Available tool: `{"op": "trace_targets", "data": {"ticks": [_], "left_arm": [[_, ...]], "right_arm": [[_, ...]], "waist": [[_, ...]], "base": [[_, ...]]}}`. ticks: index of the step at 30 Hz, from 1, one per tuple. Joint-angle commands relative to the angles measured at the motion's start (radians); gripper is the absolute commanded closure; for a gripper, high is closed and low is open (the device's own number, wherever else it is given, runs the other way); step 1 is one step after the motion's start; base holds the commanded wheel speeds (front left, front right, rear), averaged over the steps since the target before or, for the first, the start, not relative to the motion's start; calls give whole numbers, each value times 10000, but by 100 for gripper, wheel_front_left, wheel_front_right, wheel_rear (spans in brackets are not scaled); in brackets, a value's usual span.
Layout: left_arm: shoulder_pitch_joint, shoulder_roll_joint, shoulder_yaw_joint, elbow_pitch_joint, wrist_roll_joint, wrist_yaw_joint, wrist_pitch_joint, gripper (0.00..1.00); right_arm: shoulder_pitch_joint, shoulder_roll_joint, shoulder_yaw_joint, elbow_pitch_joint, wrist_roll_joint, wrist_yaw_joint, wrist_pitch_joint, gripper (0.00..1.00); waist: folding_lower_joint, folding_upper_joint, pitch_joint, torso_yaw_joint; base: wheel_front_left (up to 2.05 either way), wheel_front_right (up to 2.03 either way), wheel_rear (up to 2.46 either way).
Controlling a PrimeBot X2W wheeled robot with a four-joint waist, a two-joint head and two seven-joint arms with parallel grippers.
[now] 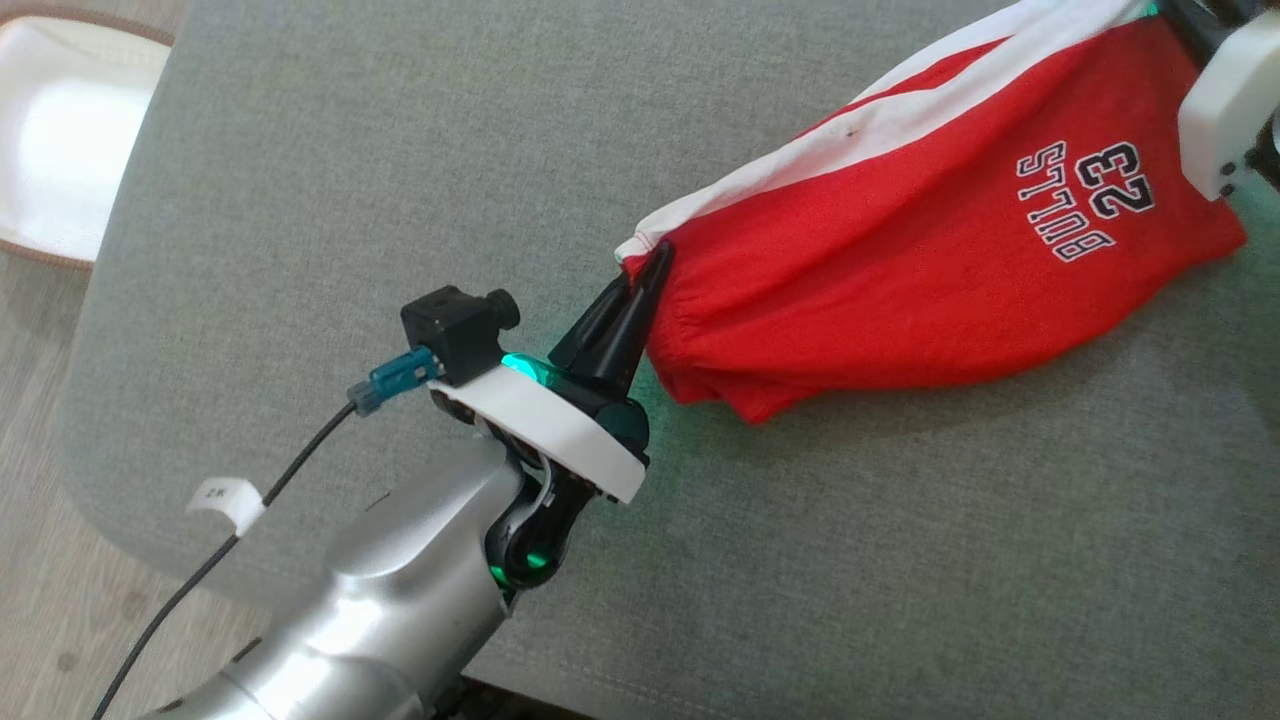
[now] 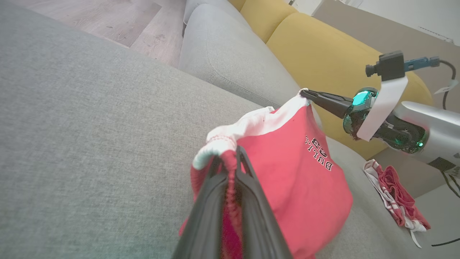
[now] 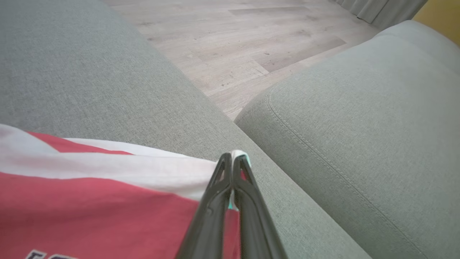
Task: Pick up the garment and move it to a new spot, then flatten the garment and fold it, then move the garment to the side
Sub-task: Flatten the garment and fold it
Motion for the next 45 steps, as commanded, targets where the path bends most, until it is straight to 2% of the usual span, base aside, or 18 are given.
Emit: {"op": "trace_targets", "data": {"ticks": [1, 9, 10, 11, 12, 13, 14, 21, 29, 36, 40, 45], "left_arm": [[-322, 127, 389, -137, 126, 15, -124, 100], [-429, -125, 718, 142, 298, 15, -124, 100], [-437, -168, 778, 186, 340, 15, -124, 100], [-443, -199, 840, 245, 396, 15, -124, 100], [-435, -232, 916, 333, 447, 15, -124, 100], [-408, -272, 982, 443, 456, 15, -124, 60], [-388, -300, 1013, 536, 463, 15, -124, 0], [-260, -156, 1291, 912, 651, 15, -124, 0], [291, 350, 2020, 964, 851, 15, -124, 0], [910, 750, 2821, 845, 1013, 15, -124, 0], [1315, 885, 3338, 684, 1267, 15, -124, 0], [1859, 944, 4283, 320, 1941, 143, -124, 0]], "right_arm": [[-279, 84, 179, 138, 127, 65, -136, 100], [-847, 481, 667, 737, 439, 65, -360, 100], [-920, 512, 706, 794, 427, 65, -408, 41], [-971, 560, 730, 866, 504, 65, -419, 0], [-1004, 615, 745, 934, 641, 65, -385, 0], [-1054, 663, 765, 965, 718, 65, -404, 0], [-1091, 702, 784, 991, 768, 65, -456, 0], [-1001, 755, 862, 1223, 1247, 65, -957, 0], [-231, 853, 812, 1454, 2076, 65, -2067, 0], [654, 1128, 237, 1436, 2397, 65, -2493, 0], [1239, 1168, -591, 1219, 2201, 65, -2522, 0], [2533, 1226, -2383, 617, 1540, 65, -2526, 0]], "waist": [[0, 0, 144, 87], [0, 0, 464, 197], [0, 0, 494, 203], [0, 0, 516, 199], [0, 0, 524, 190], [0, 0, 510, 165], [0, 0, 472, 128], [0, 0, -126, -307], [0, 0, -1338, -1091], [0, 0, -2337, -1788], [0, 0, -2823, -2114], [0, 0, -3257, -2500]], "base": [[0, 0, 0], [0, 0, 0], [0, 0, 0], [0, 0, 0], [0, 0, 0], [0, 0, 0], [0, 0, 0], [0, 0, 0], [0, 0, 0], [0, 0, 0], [0, 0, 0], [0, 0, 0]]}}
